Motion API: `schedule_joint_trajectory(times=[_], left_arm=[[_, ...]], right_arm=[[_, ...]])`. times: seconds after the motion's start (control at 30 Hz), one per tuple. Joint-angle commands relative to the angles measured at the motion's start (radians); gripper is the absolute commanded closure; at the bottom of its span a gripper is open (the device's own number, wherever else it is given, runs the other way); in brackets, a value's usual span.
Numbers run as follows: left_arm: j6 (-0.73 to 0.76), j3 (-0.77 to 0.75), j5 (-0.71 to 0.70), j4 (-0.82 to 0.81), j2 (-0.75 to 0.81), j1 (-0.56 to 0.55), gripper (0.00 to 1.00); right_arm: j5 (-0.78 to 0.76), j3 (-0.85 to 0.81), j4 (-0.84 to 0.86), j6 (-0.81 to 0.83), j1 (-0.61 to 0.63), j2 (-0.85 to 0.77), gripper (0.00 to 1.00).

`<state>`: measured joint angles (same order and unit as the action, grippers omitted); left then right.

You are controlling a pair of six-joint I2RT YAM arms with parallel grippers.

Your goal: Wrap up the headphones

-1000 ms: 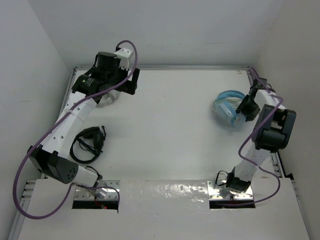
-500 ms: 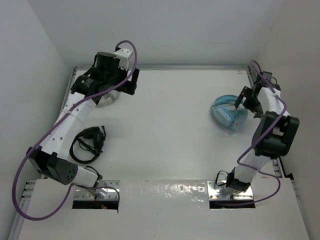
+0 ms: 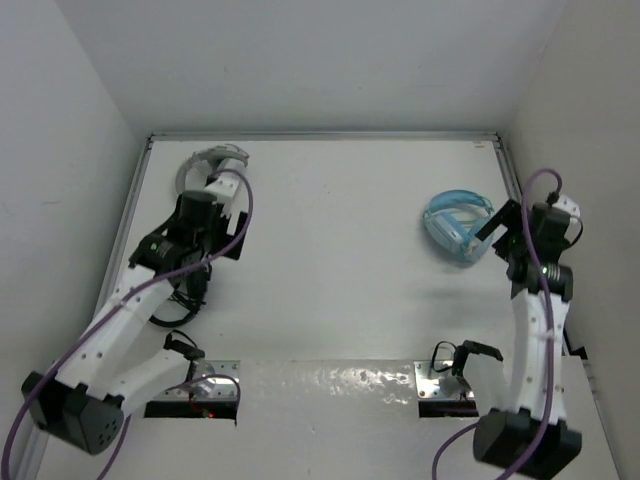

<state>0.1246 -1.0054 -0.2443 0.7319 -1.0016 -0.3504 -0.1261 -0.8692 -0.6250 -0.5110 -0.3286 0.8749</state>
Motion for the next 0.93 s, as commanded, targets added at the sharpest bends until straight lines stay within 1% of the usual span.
schedule_joint_trajectory(times=[0.0, 0.03, 0.07, 0.1, 0.17, 0.2, 0.37, 0.47, 0.6, 0.73, 0.9], left_arm=[[0.038, 0.152, -0.154, -0.17, 0.165, 0.019, 0.02], [0.05, 0.18, -0.159, -0.224, 0.199, 0.019, 0.02], [0.064, 0.204, -0.142, -0.245, 0.262, 0.019, 0.02], [0.073, 0.238, -0.124, -0.268, 0.303, 0.019, 0.02], [0.079, 0.255, -0.098, -0.267, 0.322, 0.019, 0.02], [0.081, 0.263, -0.093, -0.259, 0.327, 0.021, 0.02], [0.083, 0.343, -0.136, -0.299, 0.314, 0.031, 0.02], [0.06, 0.349, -0.154, -0.321, 0.302, 0.031, 0.02], [0.058, 0.344, -0.11, -0.319, 0.291, 0.031, 0.02], [0.047, 0.353, -0.13, -0.324, 0.323, 0.033, 0.02], [0.044, 0.344, -0.116, -0.318, 0.324, 0.034, 0.02]], right_arm=[[0.014, 0.158, 0.082, -0.078, 0.005, -0.157, 0.01], [0.013, 0.185, 0.084, -0.081, 0.003, -0.196, 0.01], [0.023, 0.212, 0.084, -0.081, 0.003, -0.267, 0.01], [0.022, 0.246, 0.068, -0.084, 0.006, -0.293, 0.01], [0.007, 0.254, 0.033, -0.107, 0.011, -0.332, 0.01], [-0.027, 0.257, -0.004, -0.132, 0.01, -0.364, 0.01], [-0.082, 0.298, -0.053, -0.216, 0.011, -0.48, 0.01], [-0.125, 0.329, -0.082, -0.267, 0.01, -0.565, 0.01], [-0.174, 0.364, -0.102, -0.33, 0.01, -0.652, 0.01], [-0.185, 0.351, -0.111, -0.328, 0.01, -0.65, 0.01], [-0.202, 0.322, -0.173, -0.325, 0.01, -0.625, 0.01]])
